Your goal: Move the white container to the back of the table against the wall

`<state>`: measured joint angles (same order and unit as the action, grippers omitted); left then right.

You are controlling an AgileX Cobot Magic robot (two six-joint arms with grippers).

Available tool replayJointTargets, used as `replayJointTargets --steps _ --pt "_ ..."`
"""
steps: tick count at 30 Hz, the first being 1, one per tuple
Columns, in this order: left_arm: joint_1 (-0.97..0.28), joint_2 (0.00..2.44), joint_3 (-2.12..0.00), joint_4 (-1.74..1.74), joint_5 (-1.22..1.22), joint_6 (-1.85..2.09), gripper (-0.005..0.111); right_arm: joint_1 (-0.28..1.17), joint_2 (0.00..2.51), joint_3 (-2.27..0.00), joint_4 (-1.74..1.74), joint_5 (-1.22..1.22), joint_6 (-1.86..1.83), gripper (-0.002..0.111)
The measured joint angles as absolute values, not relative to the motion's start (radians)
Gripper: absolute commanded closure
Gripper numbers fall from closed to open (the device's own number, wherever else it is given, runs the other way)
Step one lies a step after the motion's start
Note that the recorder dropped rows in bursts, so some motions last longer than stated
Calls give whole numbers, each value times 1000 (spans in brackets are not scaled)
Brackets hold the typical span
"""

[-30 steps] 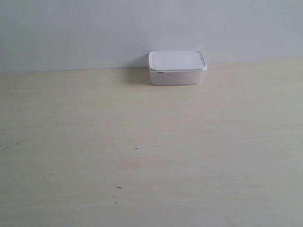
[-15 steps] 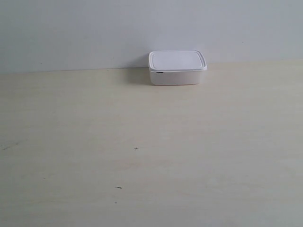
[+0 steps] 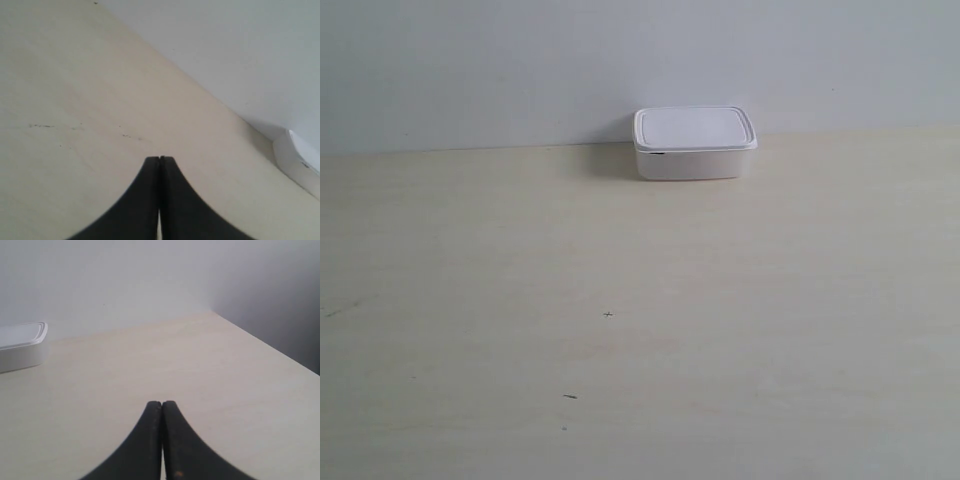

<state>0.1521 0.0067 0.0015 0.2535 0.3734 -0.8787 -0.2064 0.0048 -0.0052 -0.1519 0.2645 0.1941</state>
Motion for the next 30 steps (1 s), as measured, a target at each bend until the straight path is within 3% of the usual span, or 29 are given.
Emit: replayJointTargets --steps 10,30 --pt "152 7 1 254 373 -411 107 -206 5 -5 -152 266 194 108" --pt "152 7 1 256 373 -376 107 -206 5 -5 -152 267 194 108"
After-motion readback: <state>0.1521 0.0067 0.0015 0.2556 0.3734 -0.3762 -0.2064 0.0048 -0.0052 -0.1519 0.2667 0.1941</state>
